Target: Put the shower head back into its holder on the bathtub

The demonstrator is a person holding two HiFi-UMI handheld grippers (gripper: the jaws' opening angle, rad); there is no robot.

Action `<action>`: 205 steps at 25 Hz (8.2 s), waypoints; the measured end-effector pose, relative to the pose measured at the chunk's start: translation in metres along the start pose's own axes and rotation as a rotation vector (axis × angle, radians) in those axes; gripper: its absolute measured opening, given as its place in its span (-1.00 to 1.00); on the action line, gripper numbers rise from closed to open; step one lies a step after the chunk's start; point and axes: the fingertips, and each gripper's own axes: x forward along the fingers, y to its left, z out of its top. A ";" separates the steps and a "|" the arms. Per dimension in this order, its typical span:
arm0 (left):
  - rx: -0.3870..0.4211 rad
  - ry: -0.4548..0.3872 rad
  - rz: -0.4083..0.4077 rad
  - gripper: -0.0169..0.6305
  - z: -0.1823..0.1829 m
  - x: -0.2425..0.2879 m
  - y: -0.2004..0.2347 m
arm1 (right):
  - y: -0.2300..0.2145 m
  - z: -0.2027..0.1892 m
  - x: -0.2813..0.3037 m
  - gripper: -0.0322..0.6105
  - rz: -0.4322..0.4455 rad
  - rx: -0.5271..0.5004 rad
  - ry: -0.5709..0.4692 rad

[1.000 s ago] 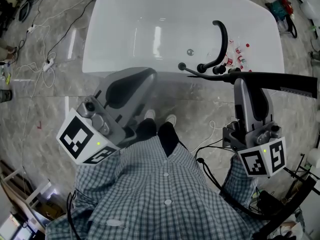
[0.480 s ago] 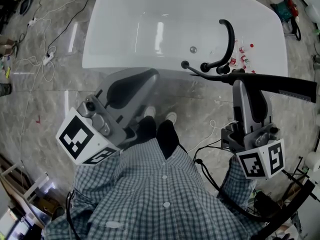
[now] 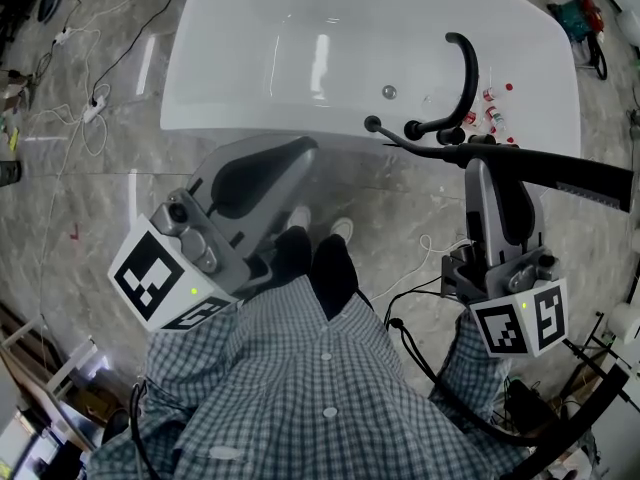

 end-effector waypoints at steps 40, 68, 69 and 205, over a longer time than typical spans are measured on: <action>-0.083 0.082 0.003 -0.92 -0.088 0.042 0.046 | -0.049 -0.099 0.048 -0.52 -0.027 0.063 0.101; -0.140 0.162 -0.020 -0.92 -0.186 0.085 0.099 | -0.099 -0.185 0.104 -0.52 -0.015 0.076 0.147; -0.141 0.161 -0.023 -0.92 -0.187 0.082 0.098 | -0.096 -0.187 0.104 -0.52 -0.015 0.077 0.149; 0.032 0.085 -0.157 -0.92 -0.020 0.068 -0.037 | -0.025 -0.018 0.003 -0.83 -0.031 -0.040 -0.016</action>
